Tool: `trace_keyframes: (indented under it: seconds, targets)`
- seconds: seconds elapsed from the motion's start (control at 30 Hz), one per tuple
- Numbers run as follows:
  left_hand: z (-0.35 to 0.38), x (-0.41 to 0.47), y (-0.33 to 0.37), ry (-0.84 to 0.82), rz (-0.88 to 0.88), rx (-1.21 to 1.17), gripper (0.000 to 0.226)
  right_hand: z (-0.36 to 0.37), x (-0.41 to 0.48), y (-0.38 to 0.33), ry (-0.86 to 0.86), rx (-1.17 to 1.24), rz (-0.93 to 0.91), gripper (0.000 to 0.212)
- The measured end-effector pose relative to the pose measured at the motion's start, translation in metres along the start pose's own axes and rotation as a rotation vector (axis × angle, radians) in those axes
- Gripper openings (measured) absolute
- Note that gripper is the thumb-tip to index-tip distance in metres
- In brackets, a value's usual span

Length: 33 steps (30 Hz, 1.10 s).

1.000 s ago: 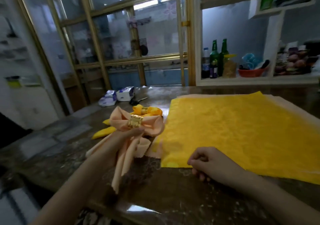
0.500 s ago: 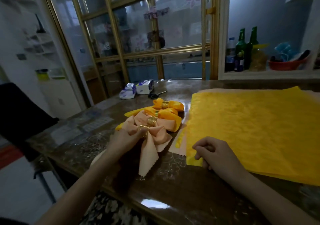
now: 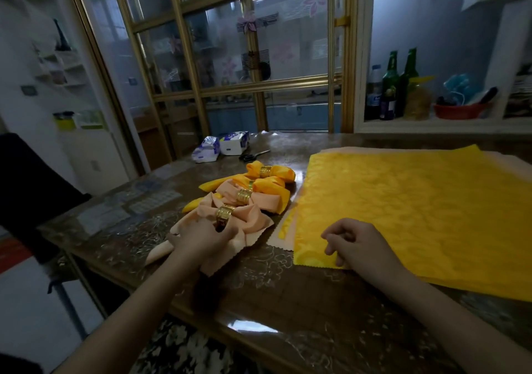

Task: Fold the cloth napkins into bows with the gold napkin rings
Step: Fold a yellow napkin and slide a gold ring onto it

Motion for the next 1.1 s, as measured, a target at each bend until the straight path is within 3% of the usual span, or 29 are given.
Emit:
trace_keyframes:
  seconds: [0.1, 0.17, 0.3, 0.37, 0.47, 0.53, 0.63, 0.9, 1.1]
  targets:
    - [-0.017, -0.042, 0.034, 0.190, -0.036, 0.200, 0.068, -0.039, -0.016, 0.011, 0.039, -0.071, 0.038, 0.013]
    - [-0.008, -0.072, 0.090, 0.204, 0.154, 0.243, 0.062, -0.083, -0.038, 0.023, 0.146, -0.110, 0.058, 0.014]
    - [0.050, -0.103, 0.197, -0.009, 0.540, 0.225, 0.067, -0.168, -0.086, 0.044, 0.398, -0.203, 0.085, 0.011]
    - [0.086, -0.121, 0.260, -0.086, 0.704, 0.232, 0.070, -0.215, -0.122, 0.064, 0.575, -0.320, 0.158, 0.010]
    - [0.129, -0.146, 0.341, -0.191, 0.910, 0.213, 0.076, -0.260, -0.164, 0.097, 0.799, -0.281, 0.289, 0.012]
    - [0.154, -0.147, 0.371, -0.251, 0.938, 0.240, 0.079, -0.267, -0.169, 0.109, 0.857, -0.201, 0.292, 0.011]
    - [0.178, -0.131, 0.389, -0.268, 0.871, 0.274, 0.073, -0.264, -0.157, 0.116, 0.799, -0.189, 0.284, 0.011]
    - [0.168, -0.125, 0.401, -0.270, 0.922, 0.222, 0.046, -0.282, -0.150, 0.114, 0.788, -0.197, 0.252, 0.012]
    - [0.146, -0.141, 0.389, -0.552, 0.948, -0.088, 0.040, -0.295, -0.166, 0.115, 0.891, -0.037, 0.221, 0.011]
Point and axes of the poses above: each hand's wrist, its own x-axis towards the middle knuckle, its own z-axis out of the palm, y = z × x, the point moved 8 cm from there along x, towards the middle knuckle, and after that the axes turned 15 degrees about -y, right-handed, at the moved point
